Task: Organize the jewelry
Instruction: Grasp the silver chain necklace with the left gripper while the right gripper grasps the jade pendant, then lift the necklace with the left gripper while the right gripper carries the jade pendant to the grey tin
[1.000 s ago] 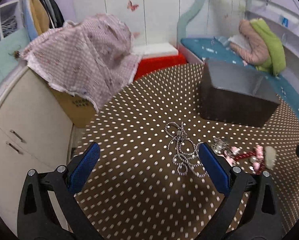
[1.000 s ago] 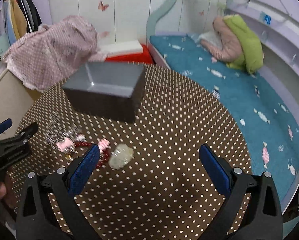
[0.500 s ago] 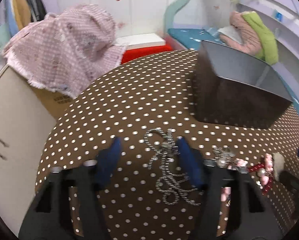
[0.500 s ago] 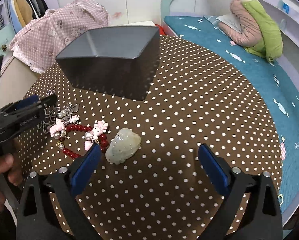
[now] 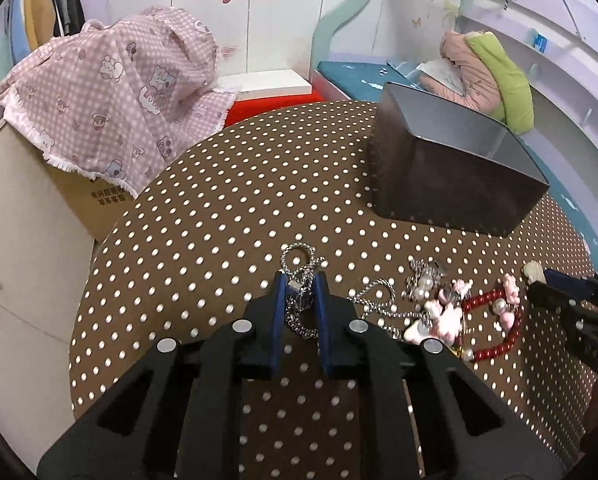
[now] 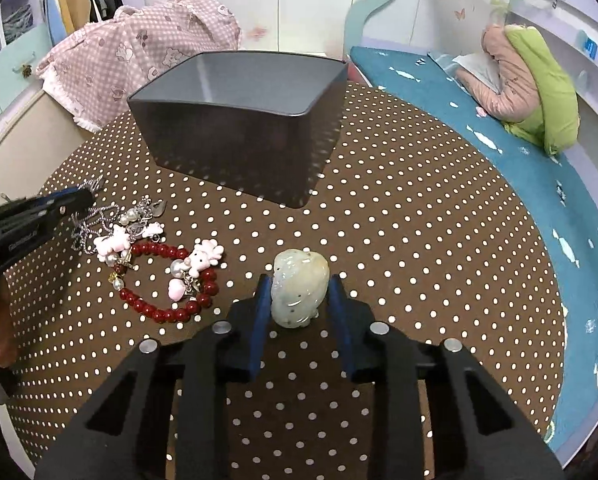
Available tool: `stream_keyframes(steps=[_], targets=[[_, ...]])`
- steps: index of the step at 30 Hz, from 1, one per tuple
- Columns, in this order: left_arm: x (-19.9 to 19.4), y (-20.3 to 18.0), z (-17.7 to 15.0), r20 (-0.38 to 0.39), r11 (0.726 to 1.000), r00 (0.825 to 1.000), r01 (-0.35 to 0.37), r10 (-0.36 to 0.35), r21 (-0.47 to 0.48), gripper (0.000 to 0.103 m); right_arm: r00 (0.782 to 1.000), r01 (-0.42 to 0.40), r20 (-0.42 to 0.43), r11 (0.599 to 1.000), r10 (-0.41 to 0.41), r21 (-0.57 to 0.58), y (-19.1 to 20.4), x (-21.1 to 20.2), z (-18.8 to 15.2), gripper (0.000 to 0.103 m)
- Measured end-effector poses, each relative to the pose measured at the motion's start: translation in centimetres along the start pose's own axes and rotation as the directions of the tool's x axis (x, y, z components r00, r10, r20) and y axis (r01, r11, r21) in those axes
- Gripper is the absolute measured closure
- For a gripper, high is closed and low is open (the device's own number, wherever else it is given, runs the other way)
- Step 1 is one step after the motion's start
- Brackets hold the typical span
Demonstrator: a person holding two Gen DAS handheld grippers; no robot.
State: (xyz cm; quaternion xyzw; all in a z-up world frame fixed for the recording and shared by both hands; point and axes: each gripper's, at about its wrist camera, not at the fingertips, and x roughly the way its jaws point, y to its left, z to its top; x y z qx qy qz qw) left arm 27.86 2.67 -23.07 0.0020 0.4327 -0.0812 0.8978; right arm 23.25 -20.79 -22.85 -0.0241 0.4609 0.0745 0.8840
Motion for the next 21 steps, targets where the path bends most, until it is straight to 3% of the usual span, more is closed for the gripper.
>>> stream_keyframes(steps=[8, 21], targets=[[-2.4, 0.7, -0.2, 0.025, 1.0, 1.0, 0.018, -0.017, -0.022, 0.089, 0.996, -0.084, 0.004, 0.995, 0.084, 0.056, -2.0, -1.0, -0.1, 0.077], [-9.0, -0.3, 3.3, 0.158, 0.999, 0.986, 0.051, -0.05, -0.004, 0.089, 0.983, -0.162, 0.09, 0.986, 0.158, 0.045, -3.1, -5.4, 1.9, 0.077]])
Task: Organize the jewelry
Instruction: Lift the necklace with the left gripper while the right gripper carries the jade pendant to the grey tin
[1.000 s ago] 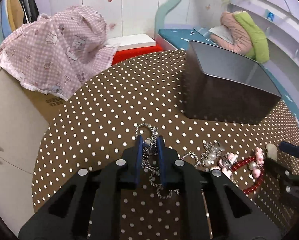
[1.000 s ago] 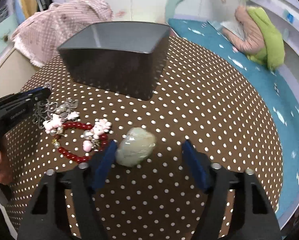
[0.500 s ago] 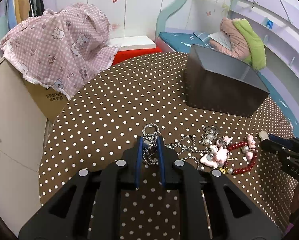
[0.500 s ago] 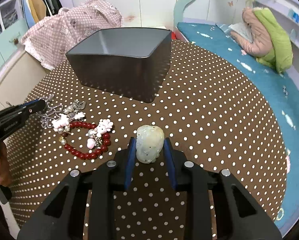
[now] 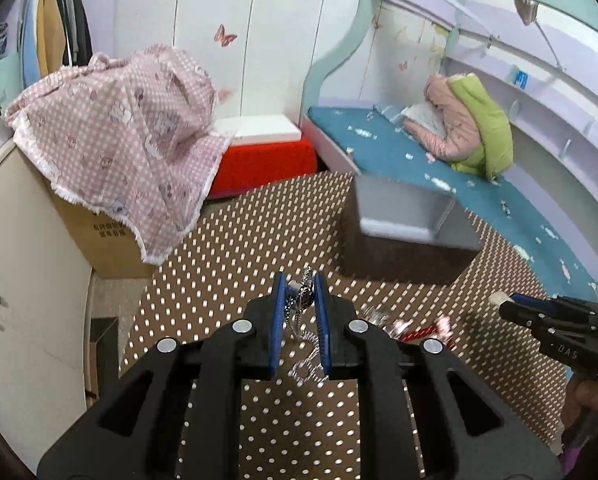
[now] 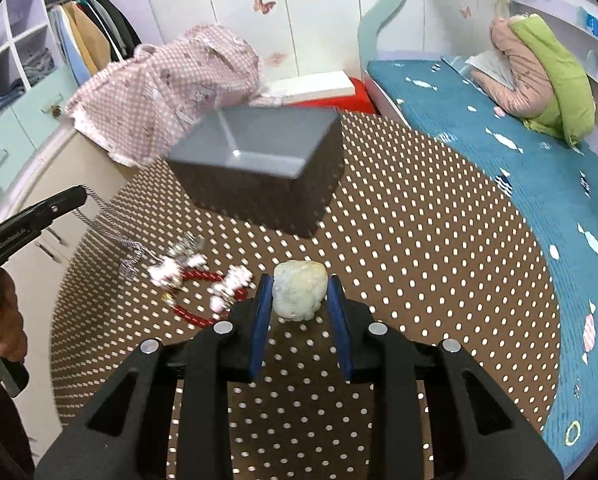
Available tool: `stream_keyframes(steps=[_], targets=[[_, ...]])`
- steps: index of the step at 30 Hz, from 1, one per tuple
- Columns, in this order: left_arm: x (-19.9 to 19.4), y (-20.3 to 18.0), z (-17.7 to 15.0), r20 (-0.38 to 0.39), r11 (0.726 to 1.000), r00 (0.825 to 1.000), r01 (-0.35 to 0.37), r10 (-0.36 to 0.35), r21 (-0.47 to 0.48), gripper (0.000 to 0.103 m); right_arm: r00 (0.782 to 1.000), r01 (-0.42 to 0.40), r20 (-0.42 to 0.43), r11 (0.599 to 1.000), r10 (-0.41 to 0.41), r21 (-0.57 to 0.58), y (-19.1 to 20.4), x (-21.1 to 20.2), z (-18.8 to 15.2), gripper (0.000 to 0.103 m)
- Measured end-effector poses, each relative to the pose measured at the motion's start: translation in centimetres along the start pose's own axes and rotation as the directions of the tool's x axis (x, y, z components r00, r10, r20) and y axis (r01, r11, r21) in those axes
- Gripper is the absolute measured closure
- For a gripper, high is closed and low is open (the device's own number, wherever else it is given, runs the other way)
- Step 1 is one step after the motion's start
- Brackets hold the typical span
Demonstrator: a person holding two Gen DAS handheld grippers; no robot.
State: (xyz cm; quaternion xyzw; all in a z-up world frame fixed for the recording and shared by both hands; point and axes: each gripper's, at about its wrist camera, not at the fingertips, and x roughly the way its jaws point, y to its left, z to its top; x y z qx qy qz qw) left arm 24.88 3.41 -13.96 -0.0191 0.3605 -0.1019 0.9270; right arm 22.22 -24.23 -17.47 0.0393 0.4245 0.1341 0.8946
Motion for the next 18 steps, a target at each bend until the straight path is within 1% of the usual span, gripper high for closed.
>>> stream_keyframes(steps=[4, 6, 10, 12, 14, 16, 18], targets=[[-2.2, -1.0, 2.5, 0.066, 0.999, 0.997, 0.025, -0.027, 0.023, 0.089, 0.997, -0.027, 0.066, 0.999, 0.029, -0.034, 1.4, -2.0, 2.3, 0.077], [-3.6, -1.8, 4.3, 0.112, 0.998, 0.993, 0.041, -0.046, 0.043, 0.089, 0.994, -0.041, 0.104, 0.998, 0.046, -0.053, 1.8, -3.1, 3.7, 0.077], [-6.7, -3.3, 8.3, 0.208, 0.994, 0.973, 0.085, -0.099, 0.075, 0.089, 0.981, -0.043, 0.183, 0.993, 0.062, -0.106, 2.9, -5.1, 7.0, 0.077], [-8.1, -4.0, 10.2, 0.252, 0.99, 0.959, 0.11, -0.129, 0.091, 0.089, 0.975, -0.041, 0.214, 0.991, 0.068, -0.126, 3.2, -5.6, 8.5, 0.077], [-9.1, -4.8, 11.9, 0.286, 0.987, 0.947, 0.122, -0.149, 0.109, 0.089, 0.971, -0.043, 0.227, 0.99, 0.073, -0.134, 3.2, -5.7, 9.7, 0.077], [-9.3, -5.6, 13.5, 0.3, 0.983, 0.939, 0.14, -0.17, 0.121, 0.089, 0.97, -0.047, 0.23, 0.989, 0.078, -0.137, 3.0, -5.5, 10.6, 0.077], [-8.6, -5.9, 14.6, 0.286, 0.978, 0.938, 0.17, -0.198, 0.118, 0.089, 0.972, -0.045, 0.224, 0.989, 0.076, -0.139, 2.9, -4.7, 11.4, 0.077]])
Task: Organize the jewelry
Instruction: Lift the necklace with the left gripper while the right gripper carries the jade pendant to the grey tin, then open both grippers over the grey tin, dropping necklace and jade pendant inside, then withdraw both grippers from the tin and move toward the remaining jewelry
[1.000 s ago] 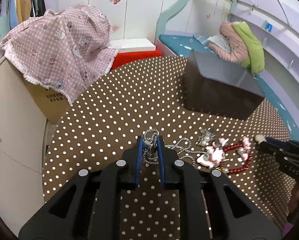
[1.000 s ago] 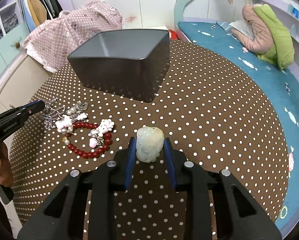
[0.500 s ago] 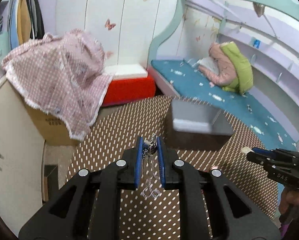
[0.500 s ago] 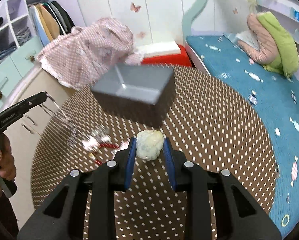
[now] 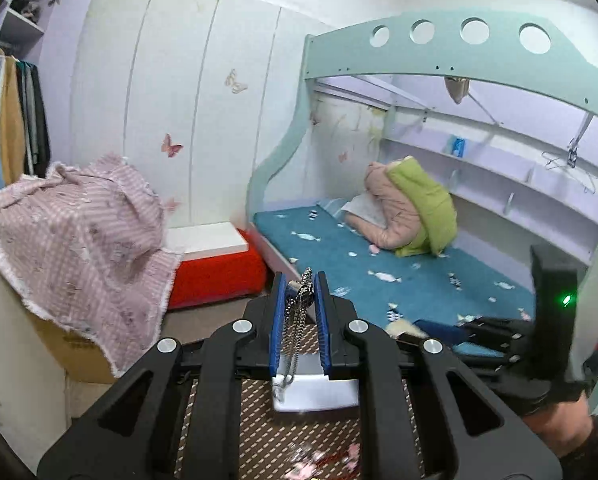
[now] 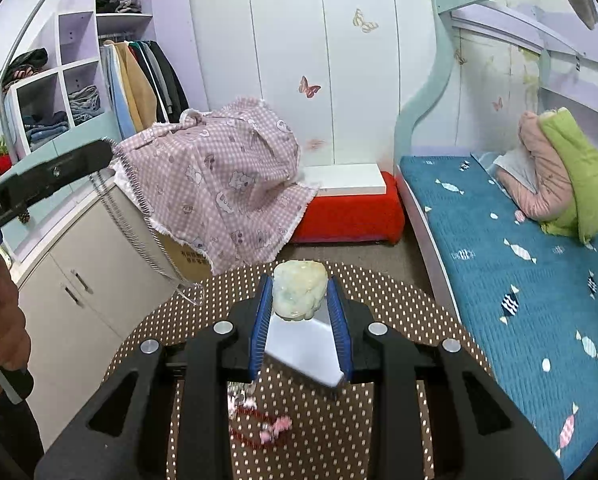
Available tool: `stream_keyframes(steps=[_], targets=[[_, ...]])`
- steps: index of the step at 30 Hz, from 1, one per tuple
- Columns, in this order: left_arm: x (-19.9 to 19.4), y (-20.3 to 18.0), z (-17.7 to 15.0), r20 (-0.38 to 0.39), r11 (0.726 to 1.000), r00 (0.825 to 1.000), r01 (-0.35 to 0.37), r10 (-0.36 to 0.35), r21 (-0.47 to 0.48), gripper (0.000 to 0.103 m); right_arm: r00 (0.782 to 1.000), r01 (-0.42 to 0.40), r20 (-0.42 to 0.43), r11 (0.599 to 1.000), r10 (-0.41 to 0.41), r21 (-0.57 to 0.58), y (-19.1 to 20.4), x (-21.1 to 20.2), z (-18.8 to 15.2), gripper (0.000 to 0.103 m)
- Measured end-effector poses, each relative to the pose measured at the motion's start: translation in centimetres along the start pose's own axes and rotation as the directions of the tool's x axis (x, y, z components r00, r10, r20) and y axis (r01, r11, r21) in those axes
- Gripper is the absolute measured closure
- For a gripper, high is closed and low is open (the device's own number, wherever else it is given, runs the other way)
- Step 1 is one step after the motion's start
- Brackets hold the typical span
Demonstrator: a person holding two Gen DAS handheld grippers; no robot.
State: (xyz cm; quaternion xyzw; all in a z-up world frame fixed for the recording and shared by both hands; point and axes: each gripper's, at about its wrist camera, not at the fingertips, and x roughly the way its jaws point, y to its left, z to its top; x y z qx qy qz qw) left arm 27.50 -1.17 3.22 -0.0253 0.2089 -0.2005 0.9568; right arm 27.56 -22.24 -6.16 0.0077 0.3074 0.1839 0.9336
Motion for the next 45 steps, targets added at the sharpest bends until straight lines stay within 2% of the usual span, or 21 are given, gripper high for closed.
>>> stream_keyframes(steps=[3, 7, 10, 15, 17, 18, 19, 20, 21, 22, 24, 25, 27, 31, 37, 45], targets=[[2.5, -0.6, 0.4, -0.037, 1.0, 0.999, 0.016, -0.016, 0.001, 0.089, 1.0, -0.004, -0.028, 1.0, 0.004, 0.012, -0.7, 1.5, 0.2, 0.077], [6.5, -0.7, -0.7, -0.114, 1.0, 0.993, 0.025, -0.026, -0.007, 0.088, 0.995, -0.002, -0.096, 0.999, 0.006, 0.035, -1.4, 4.3, -0.4, 0.077], [10.0, -0.4, -2.8, -0.198, 0.999, 0.979, 0.034, -0.041, -0.036, 0.088, 0.989, 0.004, -0.148, 0.999, 0.004, 0.051, -2.0, 6.4, -1.4, 0.077], [13.5, 0.8, -6.4, -0.3, 0.997, 0.953, 0.009, -0.032, -0.078, 0.086, 0.974, 0.011, -0.226, 0.997, 0.006, 0.075, -3.0, 9.0, -2.6, 0.076], [13.7, 1.4, -7.2, -0.32, 0.996, 0.947, -0.016, -0.014, -0.09, 0.062, 0.97, 0.025, -0.241, 0.996, -0.003, 0.087, -3.3, 9.5, -3.0, 0.074], [13.6, 1.6, -7.3, -0.315, 0.995, 0.949, -0.031, 0.001, -0.093, 0.034, 0.97, 0.028, -0.244, 0.995, -0.005, 0.092, -3.4, 9.5, -3.1, 0.07], [13.2, 1.8, -7.4, -0.305, 0.994, 0.952, -0.057, 0.026, -0.09, 0.013, 0.97, 0.034, -0.241, 0.995, -0.009, 0.099, -3.6, 9.4, -3.2, 0.057], [12.6, 2.0, -7.5, -0.287, 0.993, 0.956, -0.082, 0.054, -0.087, 0.011, 0.972, 0.042, -0.234, 0.994, -0.017, 0.103, -3.6, 9.2, -3.2, 0.046], [12.2, 2.2, -7.6, -0.283, 0.992, 0.957, -0.095, 0.067, -0.086, 0.011, 0.976, 0.051, -0.218, 0.993, -0.027, 0.107, -3.7, 8.8, -3.2, 0.029], [12.0, 2.7, -7.7, -0.284, 0.991, 0.956, -0.106, 0.077, -0.086, 0.01, 0.978, 0.055, -0.206, 0.992, -0.031, 0.112, -3.9, 8.6, -3.1, 0.025], [11.2, 3.3, -7.8, -0.281, 0.984, 0.952, -0.153, 0.123, -0.088, 0.007, 0.981, 0.064, -0.189, 0.989, -0.038, 0.13, -4.2, 8.1, -3.2, 0.011], [10.8, 3.5, -7.8, -0.275, 0.981, 0.951, -0.172, 0.142, -0.088, 0.006, 0.983, 0.07, -0.18, 0.988, -0.045, 0.134, -4.4, 7.8, -3.2, 0.007], [9.7, 3.8, -8.1, -0.267, 0.971, 0.944, -0.226, 0.196, -0.083, 0.006, 0.983, 0.087, -0.17, 0.987, -0.063, 0.138, -4.6, 7.3, -3.4, 0.007], [7.0, 4.3, -8.6, -0.231, 0.954, 0.937, -0.288, 0.261, -0.088, 0.006, 0.988, 0.105, -0.127, 0.98, -0.084, 0.167, -4.8, 5.5, -3.8, 0.007], [3.2, 3.8, -9.0, -0.173, 0.938, 0.931, -0.338, 0.322, -0.078, 0.006, 0.993, 0.112, -0.065, 0.98, -0.102, 0.167, -3.9, 2.7, -3.3, 0.007], [-0.5, 2.6, -9.0, -0.119, 0.93, 0.929, -0.361, 0.352, -0.069, 0.006, 0.991, 0.115, 0.046, 0.983, -0.122, 0.141, -1.7, -2.3, -2.3, 0.007]])
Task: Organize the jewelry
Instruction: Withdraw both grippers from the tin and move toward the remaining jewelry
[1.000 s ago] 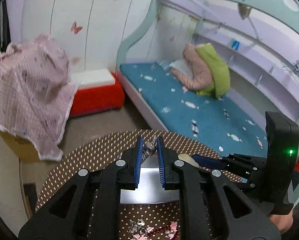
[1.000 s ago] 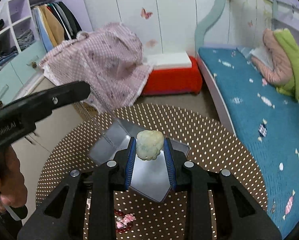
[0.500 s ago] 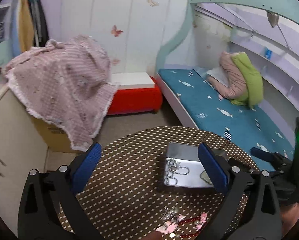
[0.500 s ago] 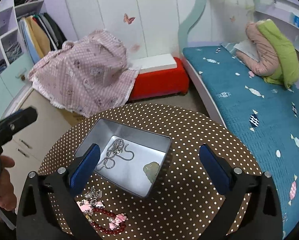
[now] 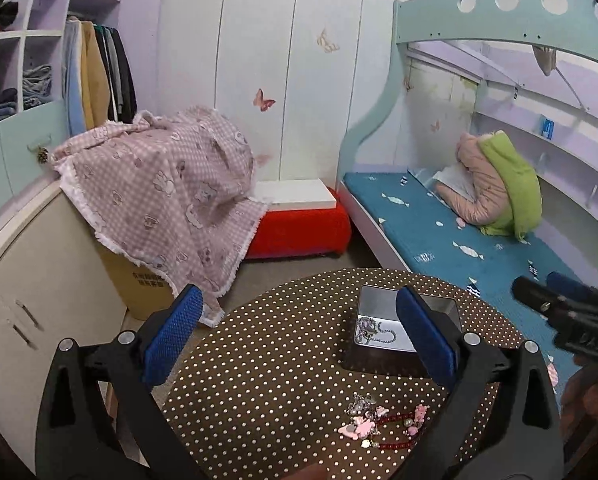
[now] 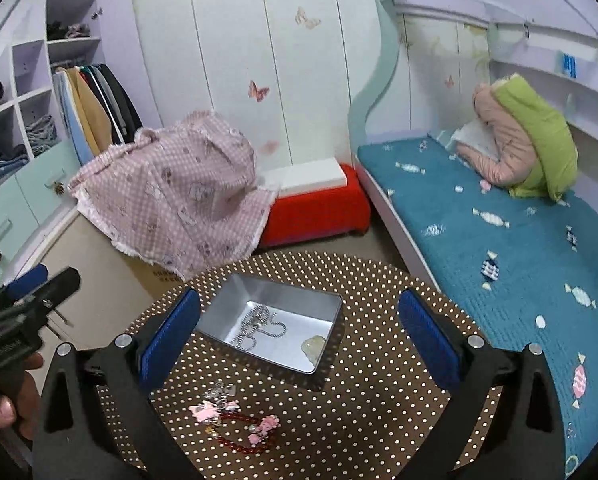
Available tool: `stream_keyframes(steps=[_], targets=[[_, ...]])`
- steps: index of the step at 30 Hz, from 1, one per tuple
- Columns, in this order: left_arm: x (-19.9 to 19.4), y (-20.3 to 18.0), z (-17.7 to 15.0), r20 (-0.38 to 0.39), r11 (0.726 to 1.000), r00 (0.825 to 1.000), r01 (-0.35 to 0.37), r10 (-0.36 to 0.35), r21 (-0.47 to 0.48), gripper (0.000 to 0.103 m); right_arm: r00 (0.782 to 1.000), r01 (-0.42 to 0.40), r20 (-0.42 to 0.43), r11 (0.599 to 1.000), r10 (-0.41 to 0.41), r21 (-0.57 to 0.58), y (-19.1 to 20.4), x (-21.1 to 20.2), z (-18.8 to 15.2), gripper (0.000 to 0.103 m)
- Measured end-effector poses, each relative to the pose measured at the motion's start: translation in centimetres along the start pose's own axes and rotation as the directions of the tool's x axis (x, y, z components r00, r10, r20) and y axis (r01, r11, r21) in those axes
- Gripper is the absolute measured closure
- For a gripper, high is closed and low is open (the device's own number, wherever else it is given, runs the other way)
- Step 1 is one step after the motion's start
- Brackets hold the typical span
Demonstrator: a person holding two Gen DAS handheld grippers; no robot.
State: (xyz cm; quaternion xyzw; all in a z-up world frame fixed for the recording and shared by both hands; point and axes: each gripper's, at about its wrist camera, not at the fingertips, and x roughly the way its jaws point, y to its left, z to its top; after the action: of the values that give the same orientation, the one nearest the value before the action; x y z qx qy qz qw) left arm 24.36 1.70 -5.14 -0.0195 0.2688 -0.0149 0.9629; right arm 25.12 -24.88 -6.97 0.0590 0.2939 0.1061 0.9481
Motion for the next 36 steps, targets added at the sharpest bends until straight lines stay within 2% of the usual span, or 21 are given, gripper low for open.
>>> stream_keyframes(steps=[9, 19, 27, 36], targets=[[-2.8, 0.3, -1.0, 0.022, 1.0, 1.0, -0.016, 0.016, -0.01, 0.006, 0.995, 0.011, 0.103, 1.0, -0.008, -0.029, 1.2, -5.3, -0.1, 0.007], [-5.1, 0.8, -2.3, 0.042, 1.0, 0.999, -0.027, 0.027, -0.011, 0.006, 0.986, 0.041, 0.165, 0.998, -0.034, -0.037, 1.7, -8.2, -1.8, 0.007], [-4.6, 0.9, -4.8, 0.002, 1.0, 1.0, -0.016, 0.016, 0.013, 0.006, 0.993, 0.054, 0.11, 0.998, -0.051, -0.02, 1.1, -7.2, -4.0, 0.007], [-0.9, -0.7, -9.0, -0.114, 0.996, 0.993, 0.011, 0.0, 0.09, 0.006, 0.997, 0.068, 0.026, 0.998, -0.067, -0.017, 0.4, -5.4, -6.0, 0.007]])
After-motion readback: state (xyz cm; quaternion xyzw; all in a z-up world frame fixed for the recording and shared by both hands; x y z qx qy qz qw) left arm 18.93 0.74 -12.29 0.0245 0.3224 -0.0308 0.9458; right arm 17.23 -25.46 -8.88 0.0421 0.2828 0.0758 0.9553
